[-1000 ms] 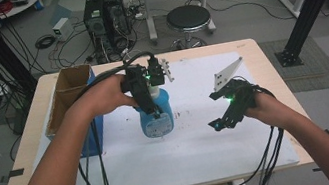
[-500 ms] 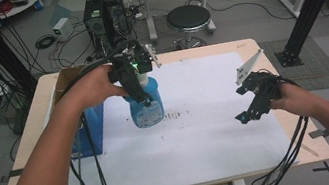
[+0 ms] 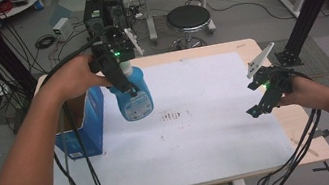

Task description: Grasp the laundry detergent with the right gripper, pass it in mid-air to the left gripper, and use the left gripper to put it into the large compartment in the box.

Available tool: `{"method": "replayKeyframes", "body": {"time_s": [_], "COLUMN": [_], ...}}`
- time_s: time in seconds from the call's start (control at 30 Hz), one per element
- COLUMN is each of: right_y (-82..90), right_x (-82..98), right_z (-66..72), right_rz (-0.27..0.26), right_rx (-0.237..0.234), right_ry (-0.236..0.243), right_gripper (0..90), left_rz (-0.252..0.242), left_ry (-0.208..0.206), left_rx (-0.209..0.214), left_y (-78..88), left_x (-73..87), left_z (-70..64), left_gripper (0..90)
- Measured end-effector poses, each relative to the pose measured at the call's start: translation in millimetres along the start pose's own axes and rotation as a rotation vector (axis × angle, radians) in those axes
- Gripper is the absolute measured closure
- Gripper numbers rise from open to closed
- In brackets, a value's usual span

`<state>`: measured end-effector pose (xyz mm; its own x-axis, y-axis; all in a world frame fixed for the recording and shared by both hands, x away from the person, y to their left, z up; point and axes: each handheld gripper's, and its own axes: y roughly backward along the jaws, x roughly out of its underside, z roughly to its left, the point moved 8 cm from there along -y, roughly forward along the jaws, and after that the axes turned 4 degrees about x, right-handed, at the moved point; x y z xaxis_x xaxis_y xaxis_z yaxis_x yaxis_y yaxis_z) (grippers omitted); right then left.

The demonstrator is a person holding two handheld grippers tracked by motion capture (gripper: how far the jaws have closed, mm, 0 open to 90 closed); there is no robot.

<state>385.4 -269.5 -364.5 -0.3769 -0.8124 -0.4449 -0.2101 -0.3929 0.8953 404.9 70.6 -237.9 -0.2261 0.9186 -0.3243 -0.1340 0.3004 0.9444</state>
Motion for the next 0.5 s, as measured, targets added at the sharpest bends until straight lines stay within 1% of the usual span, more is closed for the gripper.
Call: {"method": "replayKeyframes", "body": {"time_s": [0.07, 0.2, 0.27, 0.3, 0.33, 0.5], "right_y": [0.0, 1.9, 2.9, 3.5, 3.8, 6.0], "right_x": [2.6, 4.4, 4.6, 4.9, 5.1, 6.4], "right_z": [-1.9, -3.5, -3.4, -3.1, -3.6, -4.0], "right_rz": [0.009, 0.010, 0.007, 0.010, 0.010, 0.007], "right_rx": [0.001, 0.007, 0.005, 0.010, 0.015, 0.018], "right_ry": [-0.003, -0.013, -0.004, -0.010, -0.006, -0.008], "right_gripper": [0.8, 0.9, 0.9, 0.9, 0.9, 0.9], "left_rz": [-0.004, -0.004, -0.009, -0.015, -0.022, -0.047], "left_ry": [0.013, 0.030, 0.050, 0.060, 0.068, 0.084], "left_rx": [-0.006, -0.017, -0.020, -0.019, -0.021, -0.037], "left_y": [7.5, 22.6, 31.5, 35.5, 39.6, 60.5], "left_x": [3.8, 11.1, 15.9, 18.0, 20.1, 32.0], "left_z": [2.3, 8.0, 11.8, 13.3, 14.6, 22.1], "left_gripper": [37.9, 37.9, 38.0, 38.0, 38.0, 38.0]}}
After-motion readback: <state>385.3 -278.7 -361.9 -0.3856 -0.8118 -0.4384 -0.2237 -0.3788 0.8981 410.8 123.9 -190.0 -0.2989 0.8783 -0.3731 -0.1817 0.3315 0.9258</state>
